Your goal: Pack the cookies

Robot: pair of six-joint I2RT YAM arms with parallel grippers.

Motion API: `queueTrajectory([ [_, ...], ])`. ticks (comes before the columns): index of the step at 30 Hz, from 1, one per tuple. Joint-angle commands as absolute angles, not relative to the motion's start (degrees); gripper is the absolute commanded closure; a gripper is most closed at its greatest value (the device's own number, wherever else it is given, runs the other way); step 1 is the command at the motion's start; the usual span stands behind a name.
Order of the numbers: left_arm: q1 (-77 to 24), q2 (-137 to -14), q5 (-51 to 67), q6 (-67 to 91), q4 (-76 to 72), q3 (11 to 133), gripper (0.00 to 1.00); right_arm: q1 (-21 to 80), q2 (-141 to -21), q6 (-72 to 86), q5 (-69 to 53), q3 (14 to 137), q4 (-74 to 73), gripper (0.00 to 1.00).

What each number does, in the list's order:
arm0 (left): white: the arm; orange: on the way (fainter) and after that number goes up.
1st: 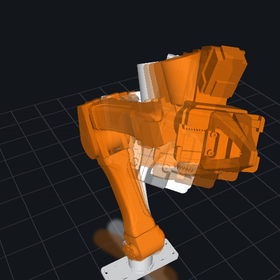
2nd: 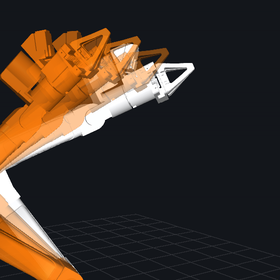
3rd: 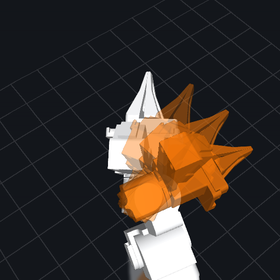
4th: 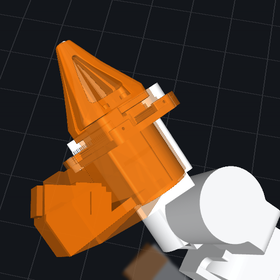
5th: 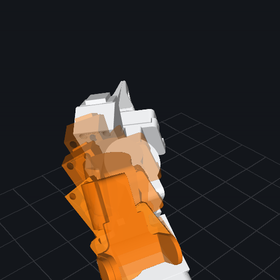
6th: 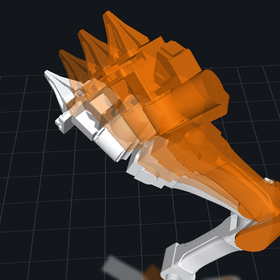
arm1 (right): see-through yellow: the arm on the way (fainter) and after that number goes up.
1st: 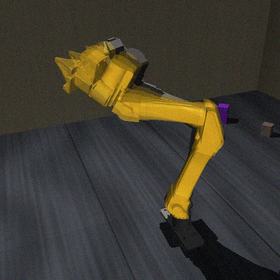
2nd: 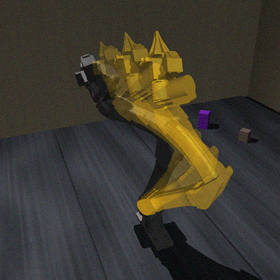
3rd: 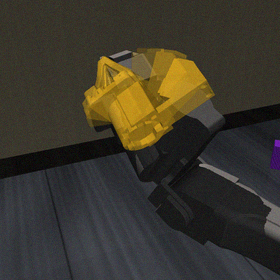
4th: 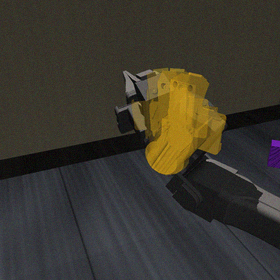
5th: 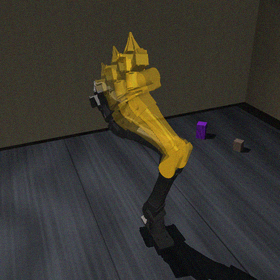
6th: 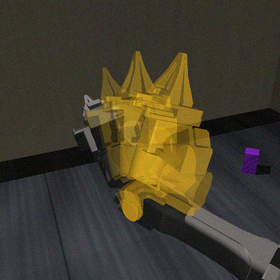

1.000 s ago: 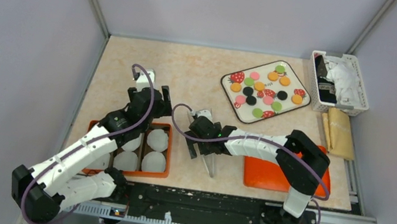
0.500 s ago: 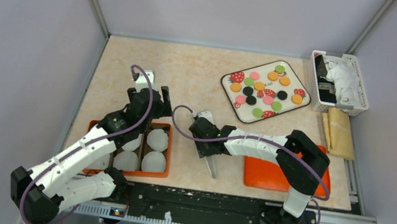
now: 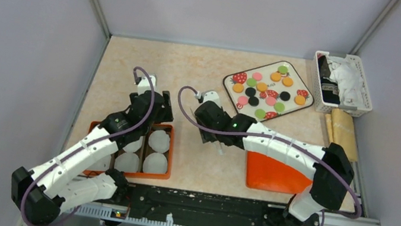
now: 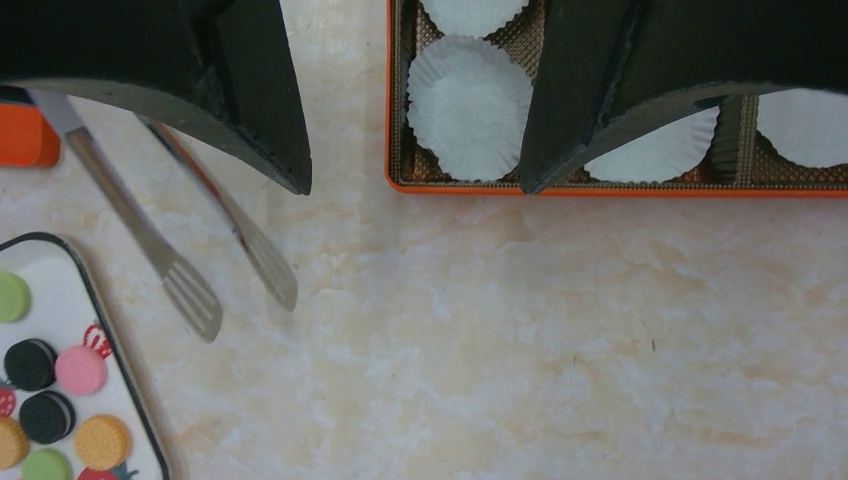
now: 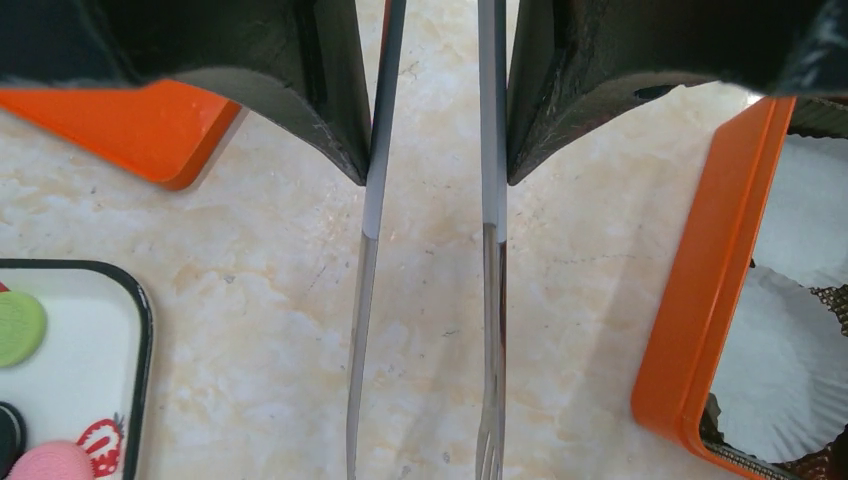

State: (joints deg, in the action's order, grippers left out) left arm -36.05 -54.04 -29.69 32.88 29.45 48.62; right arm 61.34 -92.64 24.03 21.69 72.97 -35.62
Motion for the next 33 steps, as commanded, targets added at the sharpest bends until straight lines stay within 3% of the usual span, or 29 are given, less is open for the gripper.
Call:
queueTrajectory([
  [1,-36.3,-54.0,-29.1,36.1,35.0,50.3,0.19,62.1,-90.2,23.0,24.9,75.5,-36.6,0.53],
  [6,-36.3,-52.1,-29.0,38.6,38.0,48.9,0.23,62.1,-90.1,22.9,25.5,75.3,-36.4,0.59],
  [10,-36.3,-52.3,-28.8,40.7,42.6,49.4,0.57,62.1,-88.2,22.8,27.1,75.0,-36.2,0.66],
  [15,-36.3,-58.7,-27.4,45.4,47.8,48.6,0.82,62.1,-85.0,22.6,28.6,75.4,-37.0,0.68],
  [33,-36.0,-80.4,-37.2,51.8,34.4,44.5,0.86,62.1,-69.4,24.5,28.1,71.3,-39.4,0.67],
])
